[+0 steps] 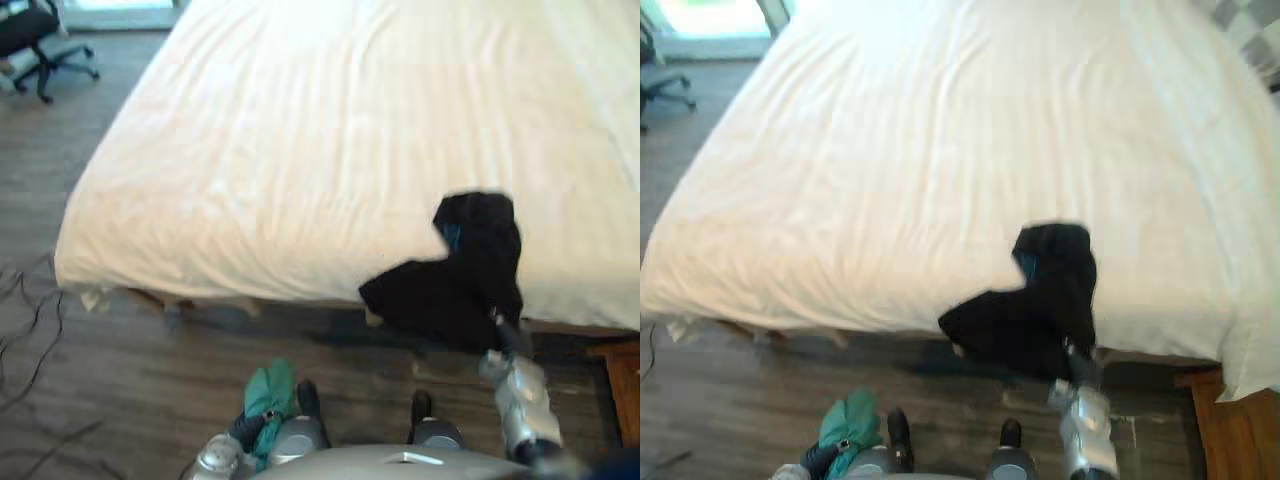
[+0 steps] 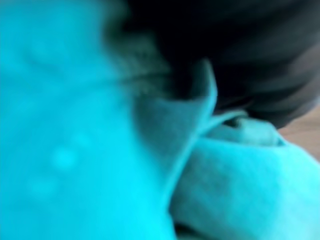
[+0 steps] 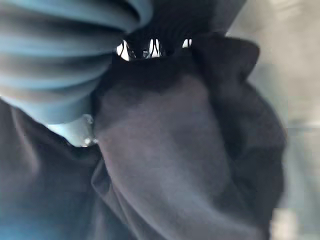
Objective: Tidy the bed and pick cloth on bed and put in laundry
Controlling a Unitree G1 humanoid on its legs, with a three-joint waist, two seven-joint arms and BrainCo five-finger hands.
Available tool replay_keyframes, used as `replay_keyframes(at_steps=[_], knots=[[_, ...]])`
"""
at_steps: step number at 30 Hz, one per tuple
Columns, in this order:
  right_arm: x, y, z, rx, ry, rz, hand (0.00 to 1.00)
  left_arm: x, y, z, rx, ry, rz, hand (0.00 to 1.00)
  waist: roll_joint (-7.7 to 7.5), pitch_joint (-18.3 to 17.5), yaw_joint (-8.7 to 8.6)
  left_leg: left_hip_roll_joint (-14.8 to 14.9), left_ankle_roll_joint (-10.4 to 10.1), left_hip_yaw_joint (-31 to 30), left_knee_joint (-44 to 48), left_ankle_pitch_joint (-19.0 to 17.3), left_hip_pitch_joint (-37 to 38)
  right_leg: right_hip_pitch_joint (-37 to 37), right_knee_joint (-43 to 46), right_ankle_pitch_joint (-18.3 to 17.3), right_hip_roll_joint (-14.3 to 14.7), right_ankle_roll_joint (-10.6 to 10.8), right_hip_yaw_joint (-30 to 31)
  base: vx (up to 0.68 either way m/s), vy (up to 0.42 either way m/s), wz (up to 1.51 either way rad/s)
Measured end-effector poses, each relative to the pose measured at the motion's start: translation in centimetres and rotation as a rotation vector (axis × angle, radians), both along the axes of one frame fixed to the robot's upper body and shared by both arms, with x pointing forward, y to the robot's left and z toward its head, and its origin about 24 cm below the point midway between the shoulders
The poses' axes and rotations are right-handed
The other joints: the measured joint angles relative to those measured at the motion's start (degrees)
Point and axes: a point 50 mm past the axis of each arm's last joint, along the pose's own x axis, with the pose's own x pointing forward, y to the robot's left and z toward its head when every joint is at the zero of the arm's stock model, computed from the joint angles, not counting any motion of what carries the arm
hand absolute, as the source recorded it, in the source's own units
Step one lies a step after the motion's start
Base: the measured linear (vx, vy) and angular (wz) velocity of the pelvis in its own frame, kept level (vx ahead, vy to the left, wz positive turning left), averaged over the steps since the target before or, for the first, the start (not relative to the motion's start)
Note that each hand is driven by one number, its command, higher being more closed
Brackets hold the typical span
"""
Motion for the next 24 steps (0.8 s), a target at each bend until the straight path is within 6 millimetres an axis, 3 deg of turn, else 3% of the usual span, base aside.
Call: replay_keyframes(at_steps=[5,8,13,14,17,19,22,24], knots=[[-6.3,1.3,-3.4,0.084,0.225,0.02,1.0,-1.3,0.1,-0.6,-0.014,0.03,0.038,1.0,-0.65,-2.5,-0.98,0.9,-0.8,2.1,0.0,-1.3,4.3,3.5,-1.4,-0.2,0.8,0.1,0.6,0.02,-0.019,-0.18],[-8.7,1.4,-4.1,0.125,0.295,-0.002,1.0,-1.9,0.2,-0.8,-0.018,0.037,0.061,1.0,-0.74,-2.7,-1.29,1.4,-1.2,3.7,0.0,-1.6,6.2,4.4,-1.6,-0.1,1.3,0.0,1.9,0.01,-0.015,-0.24],[-10.7,1.4,-4.5,0.13,0.357,0.025,1.0,-2.4,-0.4,-1.3,-0.04,0.079,0.123,1.0,-1.3,-3.5,-1.39,1.7,-1.7,4.4,0.0,-2.1,8.2,6.2,-2.2,-0.1,1.3,0.0,2.2,0.01,-0.004,-0.09],[-10.8,1.4,-4.5,0.125,0.365,0.047,1.0,-2.5,-0.4,-1.5,-0.044,0.101,0.171,1.0,-0.82,-4.0,-1.42,1.6,-1.7,4.3,0.0,-2.1,8.4,6.5,-2.2,-0.1,1.2,0.0,2.2,0.0,-0.007,0.05],[-10.9,1.7,-4.6,0.107,0.381,0.145,1.0,-2.2,-1.1,-1.8,-0.07,0.129,0.27,1.0,-1.52,-3.8,-1.72,0.6,-1.3,1.8,-0.1,-2.1,8.3,7.4,-1.0,-1.2,0.2,0.4,-0.1,-0.01,0.002,0.39],[-10.8,1.9,-4.6,0.092,0.382,0.205,1.0,-2.0,-1.1,-1.8,-0.062,0.137,0.296,1.0,-1.97,-3.9,-2.14,-0.9,-0.4,-1.9,-0.1,-2.2,7.3,7.4,2.4,-3.6,-1.4,1.1,-3.4,-0.01,0.019,0.96],[-10.6,2.0,-4.7,0.102,0.394,0.24,1.0,-2.3,-0.4,-1.8,-0.053,0.15,0.37,1.0,-4.15,-4.3,-1.18,-4.9,1.3,-7.7,-0.1,-2.8,5.4,5.6,11.6,-10.1,-6.0,1.1,-6.3,0.03,0.059,1.04],[-10.3,2.7,-4.9,0.13,0.41,0.271,1.0,-3.2,0.4,-1.7,-0.012,0.181,0.394,1.0,-5.98,-4.7,-1.27,-7.9,2.7,-14.2,-0.1,-2.3,3.2,5.5,15.8,-13.7,-7.0,-1.8,-4.2,0.12,0.014,1.29]])
